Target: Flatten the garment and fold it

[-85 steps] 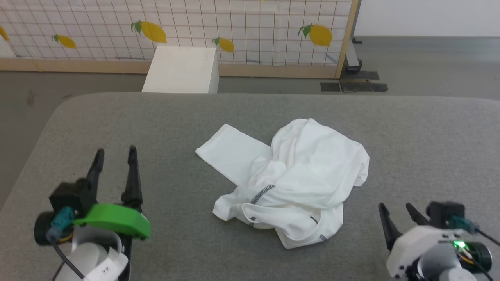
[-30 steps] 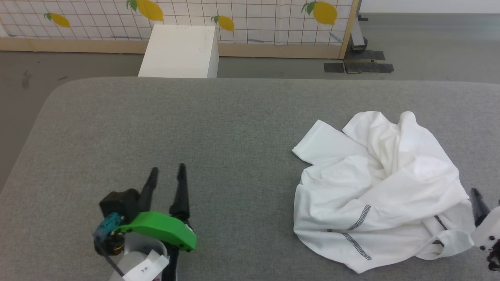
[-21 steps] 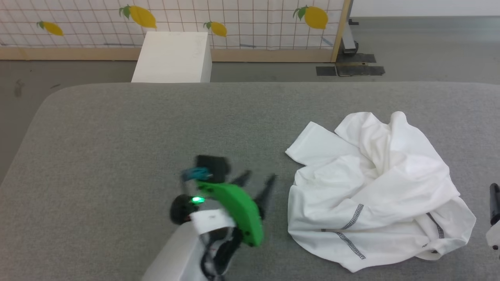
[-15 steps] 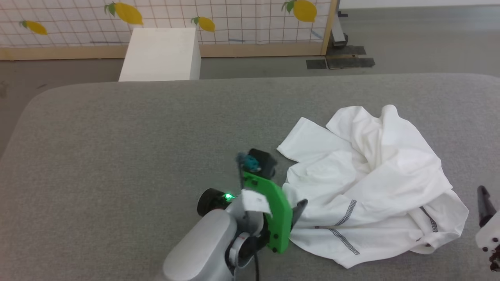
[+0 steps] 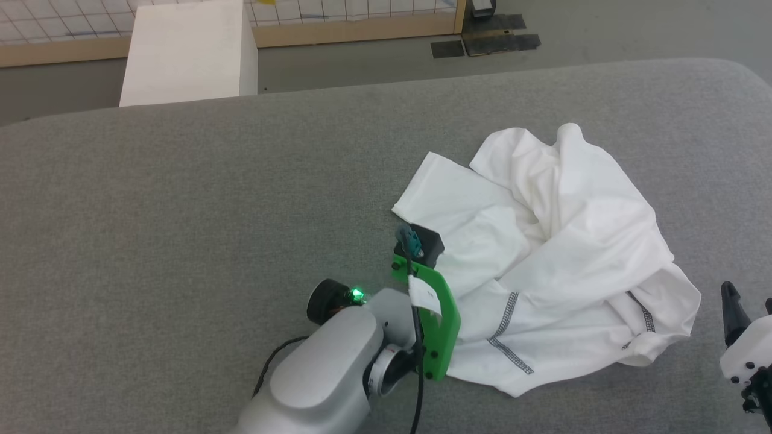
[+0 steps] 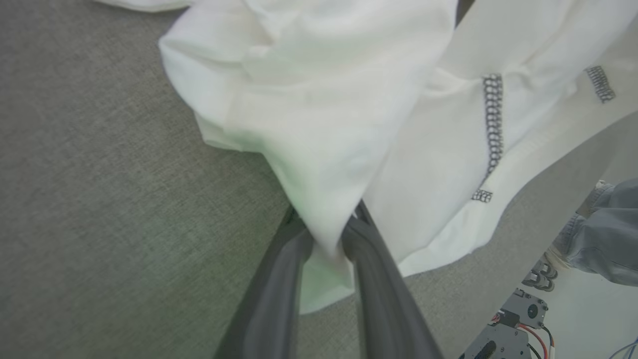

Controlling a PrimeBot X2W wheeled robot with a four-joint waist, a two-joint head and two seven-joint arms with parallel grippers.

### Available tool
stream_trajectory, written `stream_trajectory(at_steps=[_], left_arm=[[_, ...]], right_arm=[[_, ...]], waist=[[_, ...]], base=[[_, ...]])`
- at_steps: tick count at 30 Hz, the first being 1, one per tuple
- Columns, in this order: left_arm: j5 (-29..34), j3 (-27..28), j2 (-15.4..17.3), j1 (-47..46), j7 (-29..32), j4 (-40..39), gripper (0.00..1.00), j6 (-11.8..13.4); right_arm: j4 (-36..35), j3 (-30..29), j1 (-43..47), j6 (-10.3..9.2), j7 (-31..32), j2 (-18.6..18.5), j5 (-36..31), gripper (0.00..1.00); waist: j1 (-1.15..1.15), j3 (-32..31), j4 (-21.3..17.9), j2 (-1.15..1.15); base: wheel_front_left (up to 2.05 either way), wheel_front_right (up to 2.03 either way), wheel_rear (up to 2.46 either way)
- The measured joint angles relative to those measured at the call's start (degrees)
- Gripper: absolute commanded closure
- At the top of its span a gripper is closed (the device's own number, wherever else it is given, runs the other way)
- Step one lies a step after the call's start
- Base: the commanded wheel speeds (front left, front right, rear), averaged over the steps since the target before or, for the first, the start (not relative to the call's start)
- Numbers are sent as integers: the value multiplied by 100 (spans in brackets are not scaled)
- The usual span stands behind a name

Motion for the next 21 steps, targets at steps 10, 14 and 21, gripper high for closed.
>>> stream_trajectory(at_steps=[10, 14, 21], left_arm=[[-876, 1441, 66, -417, -1401, -394, 100, 660], [-859, 2145, 621, -439, -1828, -121, 100, 1203], [-1294, 3441, 1285, 626, -2407, 43, 100, 1953]], right_arm=[[159, 140, 0, 0, -49, 0, -48, 0], [162, 315, -2, 0, -49, 1, -75, 0], [162, 522, -3, 0, -49, 2, -87, 0]], waist=[[0, -64, 205, 0], [0, -162, 332, 0], [0, -200, 463, 0]], base=[[0, 0, 0], [0, 0, 0], [0, 0, 0]])
